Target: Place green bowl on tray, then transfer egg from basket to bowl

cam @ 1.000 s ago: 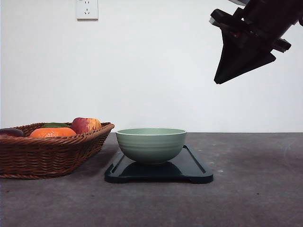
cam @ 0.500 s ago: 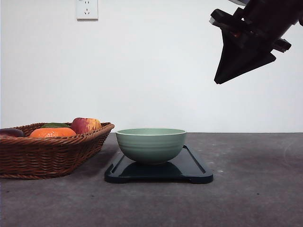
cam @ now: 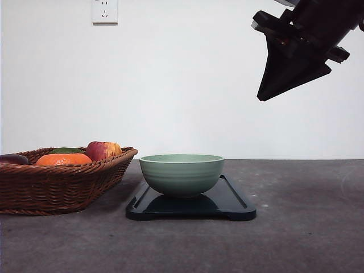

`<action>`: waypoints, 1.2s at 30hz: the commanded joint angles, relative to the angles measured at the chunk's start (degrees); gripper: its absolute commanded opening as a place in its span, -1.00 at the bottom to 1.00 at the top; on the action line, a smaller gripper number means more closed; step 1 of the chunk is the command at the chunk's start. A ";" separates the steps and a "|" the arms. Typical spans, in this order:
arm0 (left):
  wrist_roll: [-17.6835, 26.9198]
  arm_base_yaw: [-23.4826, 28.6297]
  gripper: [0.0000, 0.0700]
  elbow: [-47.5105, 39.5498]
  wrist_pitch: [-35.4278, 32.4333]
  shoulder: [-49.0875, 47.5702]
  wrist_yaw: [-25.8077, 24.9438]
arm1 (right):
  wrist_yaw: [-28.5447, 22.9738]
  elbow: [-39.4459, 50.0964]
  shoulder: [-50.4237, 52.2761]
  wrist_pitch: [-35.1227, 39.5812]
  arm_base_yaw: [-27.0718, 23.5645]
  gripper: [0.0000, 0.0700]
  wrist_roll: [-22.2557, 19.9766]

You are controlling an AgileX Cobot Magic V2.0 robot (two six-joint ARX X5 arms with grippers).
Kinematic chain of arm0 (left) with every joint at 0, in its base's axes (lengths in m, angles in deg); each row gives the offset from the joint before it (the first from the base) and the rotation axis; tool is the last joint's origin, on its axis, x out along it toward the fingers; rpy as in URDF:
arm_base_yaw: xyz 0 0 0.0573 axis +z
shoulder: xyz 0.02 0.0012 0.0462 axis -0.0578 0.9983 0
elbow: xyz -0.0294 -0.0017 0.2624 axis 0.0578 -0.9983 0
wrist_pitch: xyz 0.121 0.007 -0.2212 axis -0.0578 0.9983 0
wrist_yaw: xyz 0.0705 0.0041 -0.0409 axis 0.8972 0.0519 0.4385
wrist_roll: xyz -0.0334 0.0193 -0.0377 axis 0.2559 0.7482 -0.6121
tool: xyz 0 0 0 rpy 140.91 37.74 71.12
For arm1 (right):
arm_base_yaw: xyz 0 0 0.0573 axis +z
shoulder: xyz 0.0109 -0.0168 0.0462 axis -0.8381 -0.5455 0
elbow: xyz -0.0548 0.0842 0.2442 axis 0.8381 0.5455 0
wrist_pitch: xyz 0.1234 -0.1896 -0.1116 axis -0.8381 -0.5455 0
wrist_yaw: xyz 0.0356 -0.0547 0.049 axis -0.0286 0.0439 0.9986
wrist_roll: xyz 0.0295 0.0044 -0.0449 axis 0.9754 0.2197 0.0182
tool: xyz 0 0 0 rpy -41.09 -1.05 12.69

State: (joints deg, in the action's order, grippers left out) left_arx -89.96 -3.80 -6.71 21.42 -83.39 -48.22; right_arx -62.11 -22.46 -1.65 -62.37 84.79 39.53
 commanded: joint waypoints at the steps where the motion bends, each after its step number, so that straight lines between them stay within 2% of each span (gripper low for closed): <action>1: 0.58 0.11 -1.00 -1.09 0.37 -0.02 0.31 | -0.03 -0.63 -0.57 0.55 0.42 -0.96 -0.20; 8: 0.59 0.11 -1.00 -1.09 0.37 -0.02 0.31 | -0.24 -0.63 -0.17 0.22 0.42 -0.96 -0.86; 10: 0.58 0.11 -1.00 -1.09 0.37 -0.02 0.31 | -1.61 -0.52 0.93 -0.42 0.28 -0.96 -5.55; 12: 0.59 0.11 -1.00 -1.09 0.37 -0.02 0.31 | -3.45 0.43 2.48 0.39 -0.16 -0.96 -8.33; 15: 0.58 0.11 -1.00 -1.09 0.37 -0.02 0.31 | -5.78 5.67 6.32 7.31 -1.40 -0.96 -11.48; 18: 0.58 0.11 -1.00 -1.09 0.37 -0.02 0.31 | -6.26 14.10 12.55 16.02 -3.97 -0.96 -11.03; 21: 0.57 0.11 -1.00 -1.09 0.37 -0.02 0.31 | -6.21 22.95 20.69 20.66 -7.56 -0.96 -9.18; 29: 0.58 0.11 -1.00 -1.09 0.37 -0.02 0.31 | -6.17 40.30 45.40 20.61 -17.53 -0.96 -7.49; 36: 0.58 0.10 -1.00 -1.09 0.37 -0.02 0.31 | -6.26 49.38 61.55 19.79 -23.12 -0.96 -4.89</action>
State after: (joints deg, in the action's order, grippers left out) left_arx -89.96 -3.80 -6.71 21.42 -83.39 -48.22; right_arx -68.32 26.36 59.02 -43.11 61.74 33.18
